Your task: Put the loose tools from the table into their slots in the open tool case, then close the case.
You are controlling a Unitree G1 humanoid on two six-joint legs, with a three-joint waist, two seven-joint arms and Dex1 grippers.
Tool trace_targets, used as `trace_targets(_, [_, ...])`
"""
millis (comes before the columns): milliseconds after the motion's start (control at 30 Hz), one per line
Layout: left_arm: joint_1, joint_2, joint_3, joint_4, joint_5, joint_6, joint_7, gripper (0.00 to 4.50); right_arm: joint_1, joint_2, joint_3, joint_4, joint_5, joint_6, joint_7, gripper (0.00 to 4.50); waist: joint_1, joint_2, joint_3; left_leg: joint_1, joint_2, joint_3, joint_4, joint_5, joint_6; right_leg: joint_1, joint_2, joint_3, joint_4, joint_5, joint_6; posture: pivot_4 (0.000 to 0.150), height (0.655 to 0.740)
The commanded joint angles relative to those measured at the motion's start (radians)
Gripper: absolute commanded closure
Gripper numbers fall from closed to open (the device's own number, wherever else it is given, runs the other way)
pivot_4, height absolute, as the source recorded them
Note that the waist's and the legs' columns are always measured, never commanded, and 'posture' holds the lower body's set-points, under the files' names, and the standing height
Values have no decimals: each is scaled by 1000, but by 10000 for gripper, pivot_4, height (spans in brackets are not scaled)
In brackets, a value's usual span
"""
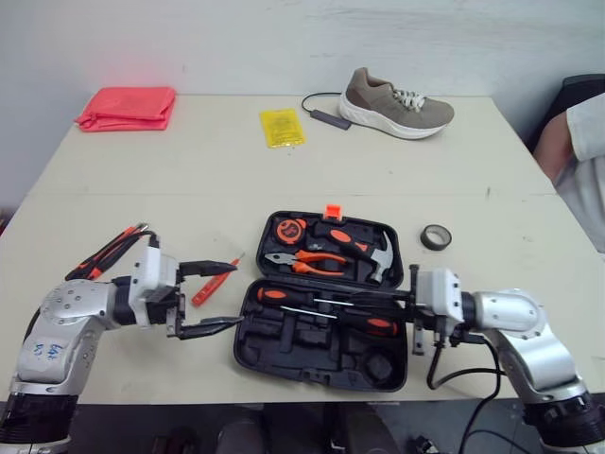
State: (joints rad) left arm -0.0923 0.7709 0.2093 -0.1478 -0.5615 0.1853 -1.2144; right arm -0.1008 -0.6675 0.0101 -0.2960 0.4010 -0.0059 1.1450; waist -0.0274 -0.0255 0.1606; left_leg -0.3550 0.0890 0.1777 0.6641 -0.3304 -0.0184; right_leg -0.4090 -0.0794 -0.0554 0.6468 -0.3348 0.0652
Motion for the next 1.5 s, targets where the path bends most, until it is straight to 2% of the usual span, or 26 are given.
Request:
trace_targets(33, [44,41,133,88,13,-49,14,0,92,-46,-186,-49,101,27,-27,44668,0,0,0,0,1,0,0,0,0,-1,0,0,0,0,0,1500,7400])
trace_targets(67, [62,50,164,123,22,-65,20,0,136,-60,-237,-51,112,25,-23,44668,1,0,0,0,2,0,-1,0,0,-1,0,0,-1,0,0,1500,7400])
trace_targets(100, [82,60,202,168,35,-88,27,0,187,-70,-296,-43,113,10,-21,38280,1,0,0,0,2,0,-1,0,0,0,0,0,-1,0,0,1500,7400])
trace_targets(133, [95,67,225,198,44,-105,30,0,220,-76,-334,-38,114,-2,-21,35106,2,0,0,0,2,0,-1,-1,0,0,0,0,-2,0,0,1500,7400])
trace_targets(200, [134,97,319,328,63,-164,41,0,325,-82,-460,4,90,-63,-12,25074,1,0,0,0,2,0,-1,-2,2,0,-1,-1,-2,0,0,1500,7400])
trace_targets(333, [206,159,473,586,92,-255,75,0,476,-66,-673,187,62,-240,25,3714,-3,-1,1,1,3,1,-1,-6,6,0,-1,-2,-2,0,-1,1500,7400])
trace_targets(367, [220,172,498,643,101,-285,84,0,502,-59,-705,248,60,-307,50,286,-4,-1,1,1,3,1,-1,-7,6,0,-1,-2,-3,-1,-1,1500,7400])
trace_targets(433, [237,194,537,732,107,-319,98,0,542,-60,-750,357,50,-386,73,286,-4,-1,1,2,4,2,-2,-8,6,0,-1,-4,-3,-1,-2,1500,7400])
trace_targets(500, [255,218,571,822,113,-351,116,0,568,-71,-807,458,77,-354,53,286,-5,-1,1,3,5,2,-2,-8,6,1,-1,-5,-3,-1,-2,1500,7400])
trace_targets(600, [276,246,600,925,120,-389,139,0,580,-92,-857,591,79,-407,66,286,-7,-1,1,3,5,2,-2,-9,5,0,-3,-4,-2,-2,-3,1500,7400])
trace_targets(700, [279,257,606,961,113,-403,139,0,581,-100,-863,641,78,-451,82,286,-7,-1,1,4,5,2,-4,-9,5,0,-4,-4,-2,-2,-4,1500,7400])
trace_targets(800, [274,239,600,908,91,-388,123,0,548,-95,-846,611,101,-438,67,286,-7,-1,1,4,5,2,-6,-10,-1,0,-4,-4,-1,-3,-5,1500,7400])
trace_targets(867, [273,218,583,845,80,-372,107,0,514,-88,-825,569,114,-416,49,286,-7,0,1,4,5,1,-6,-10,-1,0,-4,-4,0,-3,-6,1500,7400])
trace_targets(1000, [270,148,521,586,42,-291,106,0,438,-71,-769,428,152,-342,-11,286,-9,2,0,4,5,1,-6,-9,-1,0,-4,-4,1,-3,-6,1500,7400])
trace_targets(1100, [270,101,446,329,14,-162,162,0,411,-58,-717,320,166,-300,-39,286,-5,2,1,4,5,1,-6,-6,1,0,-3,-4,1,-2,-5,1500,7400])
trace_targets(1200, [261,89,368,119,8,33,283,0,392,-44,-666,237,174,-264,-61,286,0,2,1,4,5,1,-6,-3,-3,0,-2,-3,1,-2,-5,1500,7400])
trace_targets(1333, [198,73,278,-44,8,211,412,0,363,-31,-563,114,178,-219,-66,286,0,2,1,4,5,0,-6,-2,-4,1,-1,-1,1,-2,-4,1500,7400])
trace_targets(1500, [215,68,174,-170,37,338,460,0,356,13,-441,-55,187,-179,-101,286,-7,3,1,4,5,1,-7,-1,-6,-1,2,2,2,-2,-4,1500,7400])
